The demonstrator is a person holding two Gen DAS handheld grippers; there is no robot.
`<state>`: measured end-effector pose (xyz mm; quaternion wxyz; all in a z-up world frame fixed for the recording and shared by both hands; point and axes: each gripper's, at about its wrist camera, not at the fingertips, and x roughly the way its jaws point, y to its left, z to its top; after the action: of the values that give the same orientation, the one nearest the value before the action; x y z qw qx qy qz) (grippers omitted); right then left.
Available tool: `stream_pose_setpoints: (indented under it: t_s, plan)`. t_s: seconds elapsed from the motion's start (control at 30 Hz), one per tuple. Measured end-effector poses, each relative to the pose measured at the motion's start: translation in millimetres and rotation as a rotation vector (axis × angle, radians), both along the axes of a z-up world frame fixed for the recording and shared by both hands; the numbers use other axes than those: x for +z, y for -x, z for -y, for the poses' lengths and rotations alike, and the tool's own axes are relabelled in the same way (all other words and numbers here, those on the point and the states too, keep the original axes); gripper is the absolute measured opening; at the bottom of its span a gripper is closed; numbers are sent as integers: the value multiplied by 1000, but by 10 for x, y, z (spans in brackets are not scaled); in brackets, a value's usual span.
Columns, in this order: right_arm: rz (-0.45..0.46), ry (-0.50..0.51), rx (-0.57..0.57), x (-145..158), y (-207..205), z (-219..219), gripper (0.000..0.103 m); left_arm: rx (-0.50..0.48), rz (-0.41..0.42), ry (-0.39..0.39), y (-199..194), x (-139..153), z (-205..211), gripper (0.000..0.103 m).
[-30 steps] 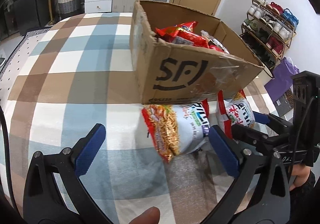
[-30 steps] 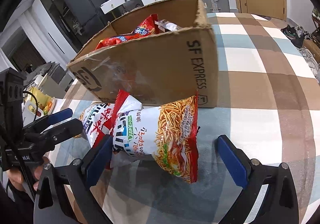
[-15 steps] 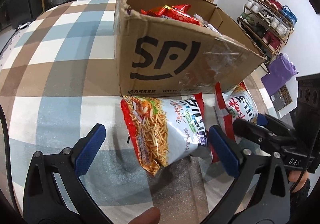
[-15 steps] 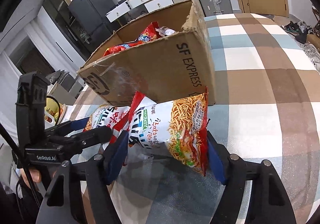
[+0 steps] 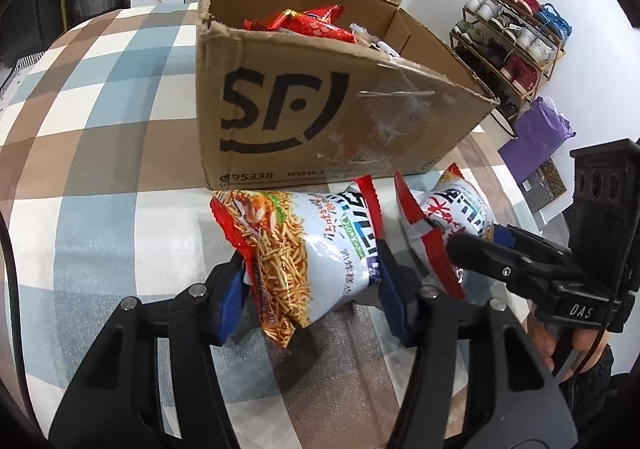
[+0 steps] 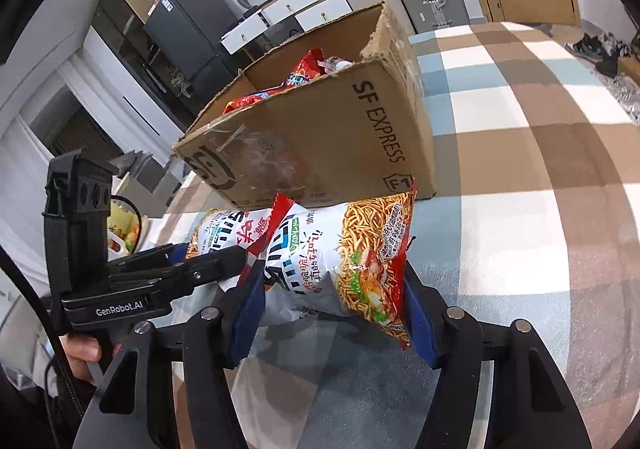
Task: Organize snacks
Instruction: 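Lift the noodle bag with the right gripper and carry it over the box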
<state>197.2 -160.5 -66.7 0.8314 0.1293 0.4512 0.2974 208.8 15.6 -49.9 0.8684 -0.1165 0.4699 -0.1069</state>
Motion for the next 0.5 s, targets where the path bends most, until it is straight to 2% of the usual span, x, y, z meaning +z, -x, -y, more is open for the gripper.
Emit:
stream_pose_setpoints:
  t_s: [0.27,0.5]
  plan:
    - [15,-19,-14,53,51,66,63,4,31,-1,145,118,-41,55]
    - [60,-43,-17,208,140,134,63,23,95,-13,317,380,-97,55]
